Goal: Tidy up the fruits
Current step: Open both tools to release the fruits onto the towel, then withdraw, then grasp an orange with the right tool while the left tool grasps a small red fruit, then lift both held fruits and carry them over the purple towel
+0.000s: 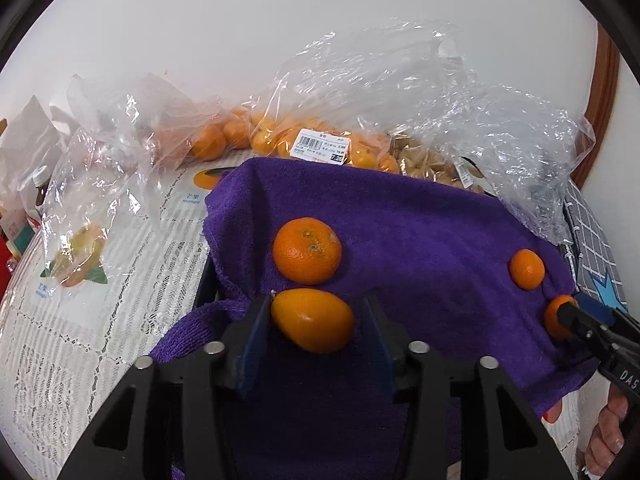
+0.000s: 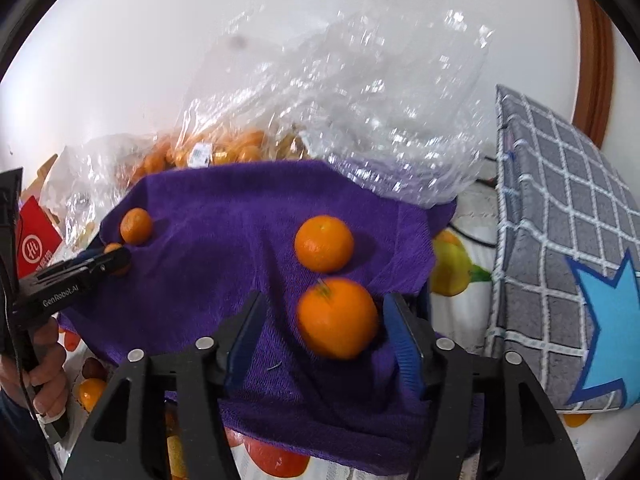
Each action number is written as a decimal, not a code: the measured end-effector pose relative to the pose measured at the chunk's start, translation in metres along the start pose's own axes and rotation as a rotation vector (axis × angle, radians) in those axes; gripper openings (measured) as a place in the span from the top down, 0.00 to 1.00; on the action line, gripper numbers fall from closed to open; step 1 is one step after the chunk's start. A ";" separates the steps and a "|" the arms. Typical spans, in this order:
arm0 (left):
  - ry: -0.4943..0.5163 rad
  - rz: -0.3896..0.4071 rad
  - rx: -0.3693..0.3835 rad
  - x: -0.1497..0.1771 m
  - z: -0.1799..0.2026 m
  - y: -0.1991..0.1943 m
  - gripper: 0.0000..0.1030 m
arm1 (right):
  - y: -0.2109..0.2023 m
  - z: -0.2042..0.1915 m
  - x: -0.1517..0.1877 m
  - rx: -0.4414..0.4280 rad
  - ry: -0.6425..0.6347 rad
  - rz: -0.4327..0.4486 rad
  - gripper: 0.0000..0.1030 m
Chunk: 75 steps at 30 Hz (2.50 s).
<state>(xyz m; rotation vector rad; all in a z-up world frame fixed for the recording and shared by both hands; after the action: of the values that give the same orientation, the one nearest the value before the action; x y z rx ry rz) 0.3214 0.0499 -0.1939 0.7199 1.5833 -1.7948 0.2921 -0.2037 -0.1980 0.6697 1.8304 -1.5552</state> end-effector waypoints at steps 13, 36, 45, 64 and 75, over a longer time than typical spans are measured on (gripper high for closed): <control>-0.098 0.192 0.060 0.005 -0.017 -0.054 0.42 | -0.071 -0.020 0.014 0.002 0.028 0.107 0.40; -0.049 0.110 0.163 0.070 -0.025 -0.109 0.40 | -0.077 -0.070 0.106 -0.117 -0.056 -0.074 0.68; 0.005 -0.039 0.174 0.081 -0.009 -0.086 0.51 | -0.100 -0.030 0.108 -0.049 -0.026 -0.006 0.68; 0.111 -0.116 0.173 0.082 0.029 -0.066 0.73 | -0.092 -0.020 0.110 -0.119 0.029 -0.051 0.68; 0.041 -0.037 0.170 0.076 0.018 -0.078 0.79 | -0.095 -0.021 0.110 -0.109 0.023 -0.034 0.68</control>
<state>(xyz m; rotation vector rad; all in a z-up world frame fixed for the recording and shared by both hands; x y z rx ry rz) 0.2132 0.0308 -0.1985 0.8153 1.4921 -1.9706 0.1463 -0.2013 -0.2147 0.6105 1.9376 -1.4627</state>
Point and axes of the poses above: each gripper's, at about its wrist camera, not at the fingertips, and y roughly the way its jaws point, z to its right, x to its underside, the point moved 4 cm from there along y, roughly the way its jaws point, and after that the axes turned 3 degrees about z, right-handed, at the moved point
